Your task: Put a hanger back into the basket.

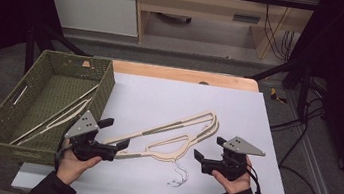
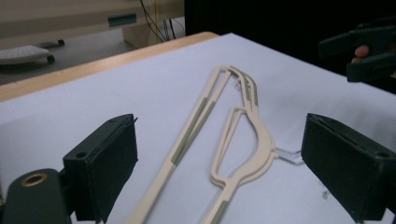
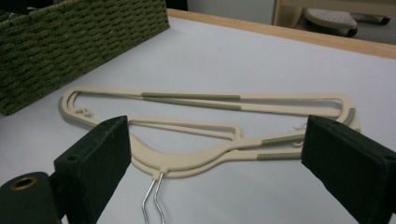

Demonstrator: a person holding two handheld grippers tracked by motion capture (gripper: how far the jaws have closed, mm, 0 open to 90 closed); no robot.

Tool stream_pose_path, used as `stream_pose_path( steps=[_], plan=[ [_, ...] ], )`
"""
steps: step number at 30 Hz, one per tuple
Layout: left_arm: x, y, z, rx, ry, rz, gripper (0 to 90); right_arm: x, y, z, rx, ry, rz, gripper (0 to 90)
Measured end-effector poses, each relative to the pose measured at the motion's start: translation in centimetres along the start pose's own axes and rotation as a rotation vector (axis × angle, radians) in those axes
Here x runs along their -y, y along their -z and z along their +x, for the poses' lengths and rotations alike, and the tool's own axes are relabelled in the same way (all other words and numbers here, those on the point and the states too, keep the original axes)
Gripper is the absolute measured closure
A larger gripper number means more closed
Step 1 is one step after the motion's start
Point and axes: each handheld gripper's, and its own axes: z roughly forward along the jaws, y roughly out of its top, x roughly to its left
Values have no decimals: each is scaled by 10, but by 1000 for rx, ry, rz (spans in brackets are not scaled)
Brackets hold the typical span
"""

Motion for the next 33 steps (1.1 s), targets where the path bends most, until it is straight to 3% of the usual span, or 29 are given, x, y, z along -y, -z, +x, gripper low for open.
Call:
stream_pose_path(
  steps=[7, 15, 21, 25, 28, 33],
  plan=[
    [12, -10, -2, 13, -13, 44, 87, 4, -11, 9, -25, -2, 36, 135],
    [24, -15, -2, 18, 12, 68, 97, 12, -26, 24, -52, 4, 102, 189],
    [28, -17, -1, 18, 14, 81, 99, 24, -44, 37, -65, 39, 172, 309],
    [28, -17, -2, 22, 11, 84, 99, 29, -52, 41, -61, 17, 214, 381],
    [30, -19, -2, 22, 14, 92, 99, 36, -60, 43, -50, 8, 279, 465],
    [30, -20, -2, 23, 13, 98, 102, 40, -66, 42, -35, -23, 308, 569]
  ],
)
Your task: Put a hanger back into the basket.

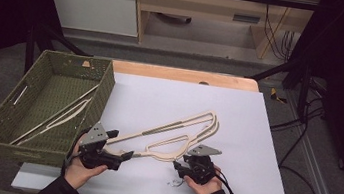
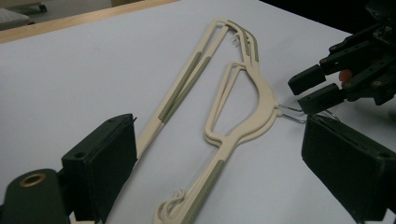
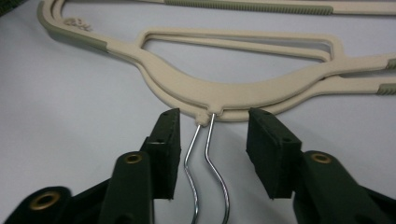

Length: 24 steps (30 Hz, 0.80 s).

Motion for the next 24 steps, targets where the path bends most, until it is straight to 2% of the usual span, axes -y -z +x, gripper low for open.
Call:
stream_pose_path(
  steps=[2, 3, 7, 12, 13, 17, 21, 24],
  plan=[
    [0, -1, 0, 2, -3, 3, 103, 1, -4, -3, -1, 24, -6, 611],
    [0, -1, 0, 2, -2, 3, 104, 1, -5, -1, 4, -32, 8, 656],
    [1, -2, -1, 2, -3, 7, 105, 1, -8, -3, -10, -15, 17, 727],
    [1, -3, 0, 0, 1, 10, 108, 2, -12, 0, -19, -27, 32, 776],
    [1, -3, -1, -1, 2, 11, 108, 2, -13, 0, -3, -12, 31, 809],
    [1, -4, -1, -1, 1, 16, 109, 2, -13, 1, 16, -34, 40, 870],
    [1, -6, -2, -2, 0, 19, 112, 0, -14, 3, 29, -58, 39, 880],
    [1, -7, -2, -3, 1, 21, 115, 0, -13, 2, 33, -53, 41, 886]
  ],
)
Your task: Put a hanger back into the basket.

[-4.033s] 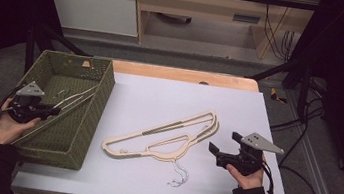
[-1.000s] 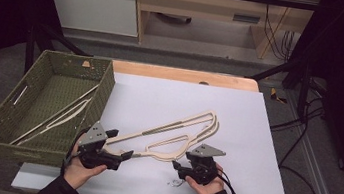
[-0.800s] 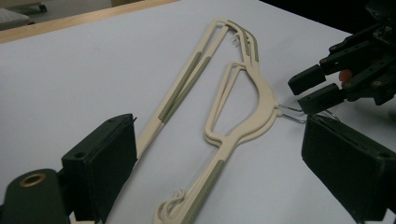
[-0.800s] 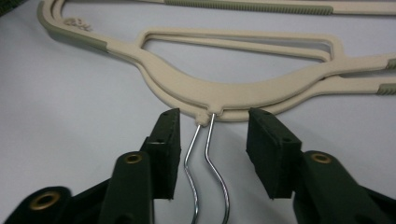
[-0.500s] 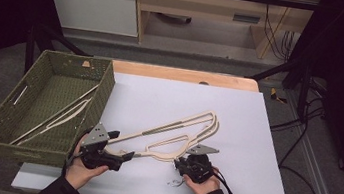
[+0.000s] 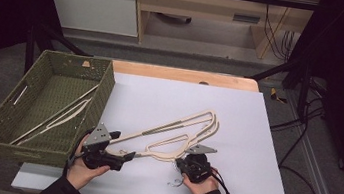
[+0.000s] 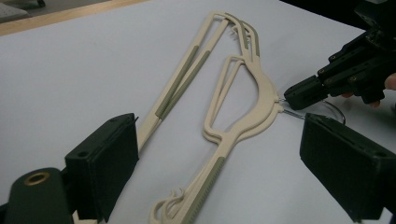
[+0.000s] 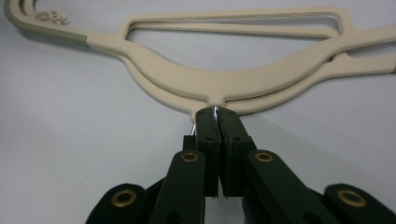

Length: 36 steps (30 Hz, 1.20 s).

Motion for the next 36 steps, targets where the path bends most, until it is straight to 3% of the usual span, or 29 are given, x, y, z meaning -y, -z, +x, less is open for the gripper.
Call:
stream_pose_path(
  steps=[7, 12, 18, 22, 27, 33, 36],
  plan=[
    [-5, -10, -6, 1, -20, 28, 119, -3, 3, -1, 11, -1, 3, 891],
    [-16, -23, -17, 8, -67, 58, 124, -7, 6, 0, 25, 13, 9, 892],
    [-27, -41, -25, 32, -94, 77, 149, -12, 11, 1, 25, 30, -3, 892],
    [-32, -59, -32, 57, -124, 122, 159, -16, 17, 2, 23, 16, -8, 892],
    [-35, -87, -42, 65, -183, 204, 176, -21, 19, 0, 18, 38, -6, 893],
    [-33, -113, -45, 82, -228, 287, 301, -22, 21, 1, 20, 35, 0, 893],
    [-34, -118, -47, 89, -247, 301, 361, -23, 22, 0, 18, 44, -5, 893]
  ],
)
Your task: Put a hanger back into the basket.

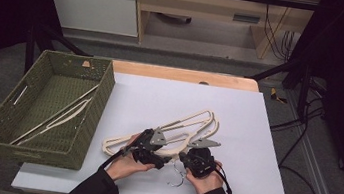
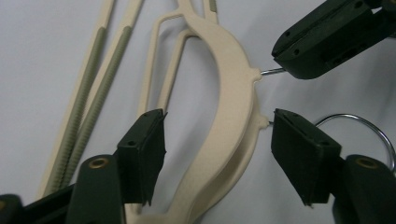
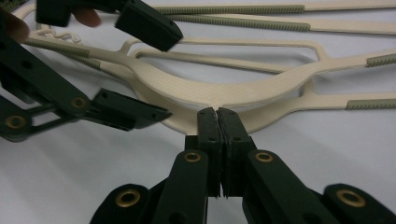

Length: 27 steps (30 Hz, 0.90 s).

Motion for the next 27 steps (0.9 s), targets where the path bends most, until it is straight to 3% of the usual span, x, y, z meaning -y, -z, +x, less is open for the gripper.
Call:
stream_pose_path(
  steps=[9, 11, 20, 23, 25, 26, 27],
  plan=[
    [-4, -9, -4, 11, -46, 37, 591, -3, 5, 0, -9, -8, -5, 893],
    [-5, -10, -5, -2, -46, 37, 635, -4, 7, 0, -9, 16, -9, 893],
    [-9, -5, -9, 4, -100, 46, 703, -6, 12, -1, -14, 0, -15, 884],
    [-10, -2, -9, 4, -101, 29, 722, -6, 18, -5, -42, -29, -51, 821],
    [-10, 2, -8, 1, -84, 27, 737, -7, 32, -14, -74, -32, -143, 736],
    [-10, 2, -8, 1, -84, 27, 738, -7, 32, -14, -74, -32, -143, 736],
    [-9, 4, -6, 5, -81, 26, 739, -6, 44, -24, -70, -30, -209, 673]
  ],
)
